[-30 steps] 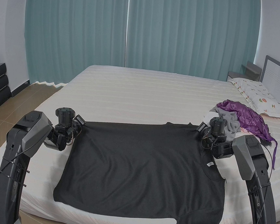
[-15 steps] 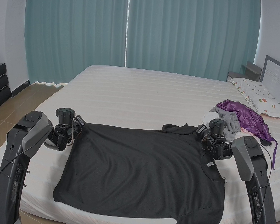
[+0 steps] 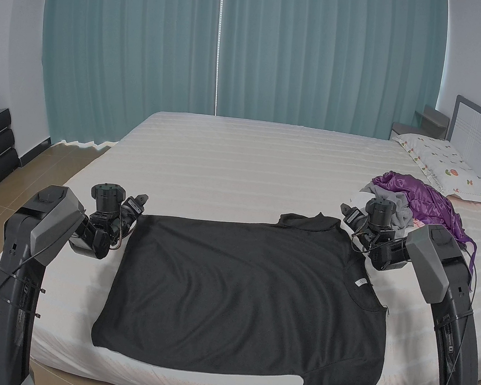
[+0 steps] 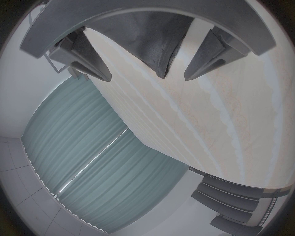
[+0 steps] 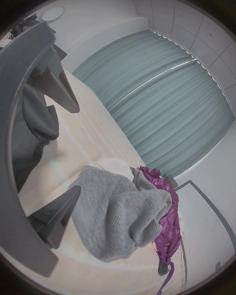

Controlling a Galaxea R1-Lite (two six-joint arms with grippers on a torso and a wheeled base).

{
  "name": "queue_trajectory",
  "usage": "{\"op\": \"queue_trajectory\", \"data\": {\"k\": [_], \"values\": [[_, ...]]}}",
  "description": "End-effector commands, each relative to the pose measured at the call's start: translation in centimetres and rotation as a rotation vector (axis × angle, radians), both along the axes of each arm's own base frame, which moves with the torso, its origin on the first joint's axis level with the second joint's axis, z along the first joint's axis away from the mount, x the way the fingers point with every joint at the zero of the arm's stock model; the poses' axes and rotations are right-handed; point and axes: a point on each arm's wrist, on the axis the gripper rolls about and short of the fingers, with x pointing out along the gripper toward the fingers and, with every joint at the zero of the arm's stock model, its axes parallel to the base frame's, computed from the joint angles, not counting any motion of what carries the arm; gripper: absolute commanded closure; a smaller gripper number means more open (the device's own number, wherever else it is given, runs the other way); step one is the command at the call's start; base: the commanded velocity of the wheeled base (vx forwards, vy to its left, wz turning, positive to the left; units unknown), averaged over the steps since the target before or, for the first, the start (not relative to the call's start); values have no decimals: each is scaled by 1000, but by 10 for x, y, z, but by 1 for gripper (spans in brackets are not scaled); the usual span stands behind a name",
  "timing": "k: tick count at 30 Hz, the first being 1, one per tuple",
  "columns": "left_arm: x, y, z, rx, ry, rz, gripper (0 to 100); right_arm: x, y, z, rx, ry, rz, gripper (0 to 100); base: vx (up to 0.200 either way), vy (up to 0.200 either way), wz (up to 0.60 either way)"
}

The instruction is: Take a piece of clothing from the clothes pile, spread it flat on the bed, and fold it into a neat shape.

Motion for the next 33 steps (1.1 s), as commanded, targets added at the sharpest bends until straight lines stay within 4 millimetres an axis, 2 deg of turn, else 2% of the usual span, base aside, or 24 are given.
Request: {"op": "queue_trajectory", "data": {"k": [1,2,7,12,16,18,19,25,30,33], "values": [[-34,6,54,-40,-60,8,0,-53,-9,57,36,12,26,0,0,0,0],[-38,6,59,-41,-63,7,0,-61,-10,59,39,22,36,0,0,0,0],[-72,3,85,-43,-46,-1,0,-128,-9,77,77,81,132,0,0,0,0],[-113,1,85,-53,40,-31,0,-184,-13,83,111,114,166,0,0,0,0],[-149,2,88,-107,85,-50,0,-227,-15,76,152,167,179,0,0,0,0],[-161,2,87,-117,105,-63,0,-239,-14,71,162,190,199,0,0,0,0],[-176,2,85,-123,125,-76,0,-253,-15,65,171,210,214,0,0,0,0],[-222,2,80,-131,191,-89,0,-289,-15,50,252,231,217,0,0,0,0],[-243,-4,76,-149,236,-103,0,-311,-12,42,306,287,262,0,0,0,0],[-250,-6,71,-178,267,-116,0,-317,-12,42,311,289,268,0,-200,0,0]]}}
